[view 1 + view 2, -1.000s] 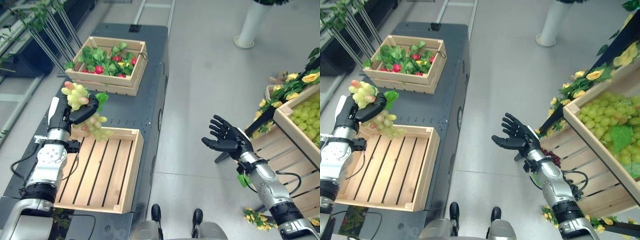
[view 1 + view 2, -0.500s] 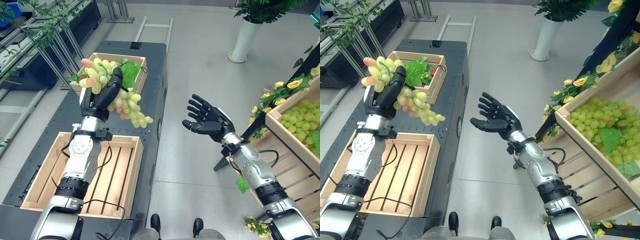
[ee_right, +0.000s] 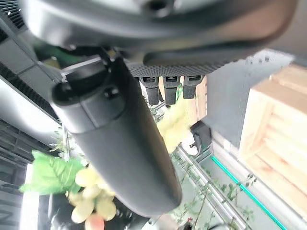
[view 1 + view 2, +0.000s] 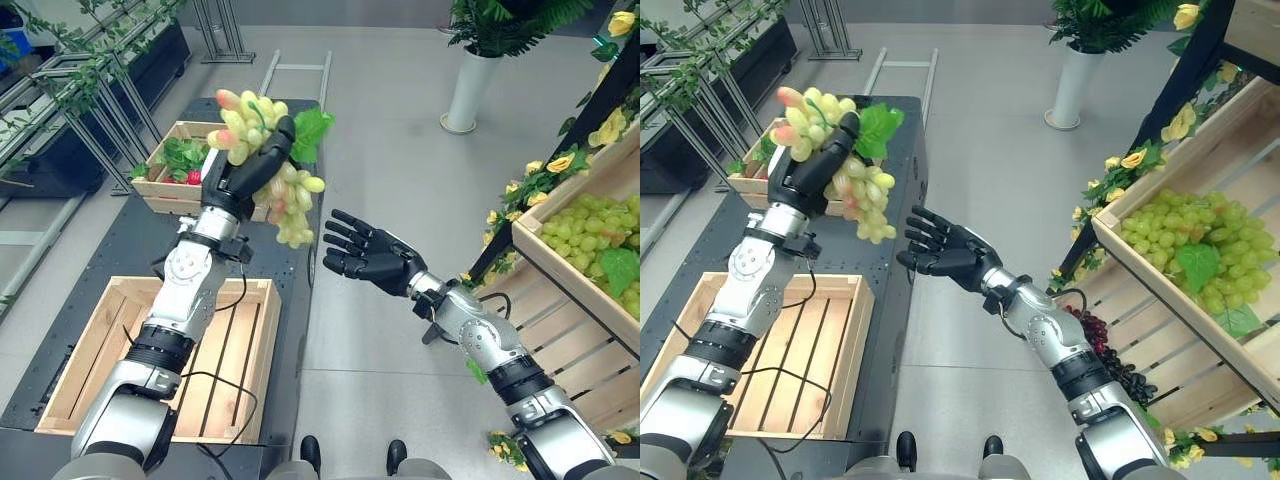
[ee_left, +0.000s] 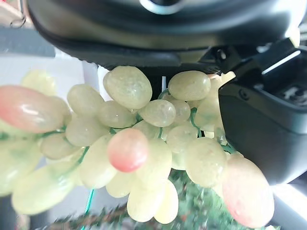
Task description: Pick up the fruits from the basket on one side to the basket on the other side
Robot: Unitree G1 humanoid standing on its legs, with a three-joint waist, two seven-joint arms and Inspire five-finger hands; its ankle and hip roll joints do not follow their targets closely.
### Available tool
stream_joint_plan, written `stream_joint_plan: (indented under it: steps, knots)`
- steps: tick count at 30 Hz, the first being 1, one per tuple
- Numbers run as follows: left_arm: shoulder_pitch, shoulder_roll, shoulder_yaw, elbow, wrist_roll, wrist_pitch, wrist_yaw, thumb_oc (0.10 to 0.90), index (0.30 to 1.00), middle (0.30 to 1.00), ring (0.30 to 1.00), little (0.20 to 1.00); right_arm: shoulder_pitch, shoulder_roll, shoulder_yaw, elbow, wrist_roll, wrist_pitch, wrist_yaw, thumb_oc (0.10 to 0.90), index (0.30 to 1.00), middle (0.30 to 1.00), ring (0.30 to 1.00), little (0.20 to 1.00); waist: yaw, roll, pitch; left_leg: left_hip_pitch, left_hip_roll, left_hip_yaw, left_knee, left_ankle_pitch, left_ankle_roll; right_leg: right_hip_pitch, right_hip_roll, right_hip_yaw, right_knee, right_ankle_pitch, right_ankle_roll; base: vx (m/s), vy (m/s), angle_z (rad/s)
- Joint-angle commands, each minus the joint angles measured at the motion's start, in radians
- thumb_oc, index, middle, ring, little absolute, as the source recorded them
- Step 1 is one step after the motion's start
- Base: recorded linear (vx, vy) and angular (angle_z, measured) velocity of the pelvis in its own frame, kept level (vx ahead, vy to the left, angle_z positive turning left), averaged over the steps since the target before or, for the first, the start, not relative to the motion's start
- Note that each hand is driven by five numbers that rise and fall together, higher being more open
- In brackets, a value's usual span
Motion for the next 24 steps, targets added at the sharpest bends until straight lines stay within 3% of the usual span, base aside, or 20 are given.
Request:
stream_joint_plan:
  steps: [1, 9, 24]
  knots:
    - [-0.221, 0.014, -0.031, 0.037, 0.005, -0.075, -0.018, 0.400, 0.300, 0.300, 0.300, 0.300, -0.098, 0.070, 0.005, -0.054, 0.111, -0.062, 0.070, 0.800, 0.900, 0.900, 0.900, 0.900, 0.000, 0.030, -0.195, 0.029, -0.052, -0.002, 0.002, -0.158, -0.015, 0.005, 0.057, 0.000, 0.002, -0.068, -0.049, 0.02, -0.012, -0.13]
    - [-0.245, -0.003, -0.083, 0.066, 0.048, -0.047, -0.058, 0.400, 0.300, 0.300, 0.300, 0.300, -0.135, 0.106, 0.025, -0.078, 0.102, -0.104, 0.034, 0.800, 0.900, 0.900, 0.900, 0.900, -0.007, 0.032, -0.194, 0.034, -0.051, 0.007, 0.002, -0.159, -0.013, 0.005, 0.058, 0.011, 0.002, -0.064, -0.047, 0.01, -0.006, -0.05]
    - [-0.256, -0.045, -0.129, 0.092, 0.037, -0.014, -0.140, 0.400, 0.300, 0.300, 0.300, 0.300, -0.200, 0.137, 0.026, -0.028, 0.123, -0.121, -0.044, 0.800, 0.900, 0.900, 0.900, 0.900, -0.004, 0.033, -0.200, 0.040, -0.047, 0.013, 0.002, -0.159, -0.011, 0.006, 0.061, 0.019, 0.002, -0.060, -0.048, 0.01, -0.006, -0.02]
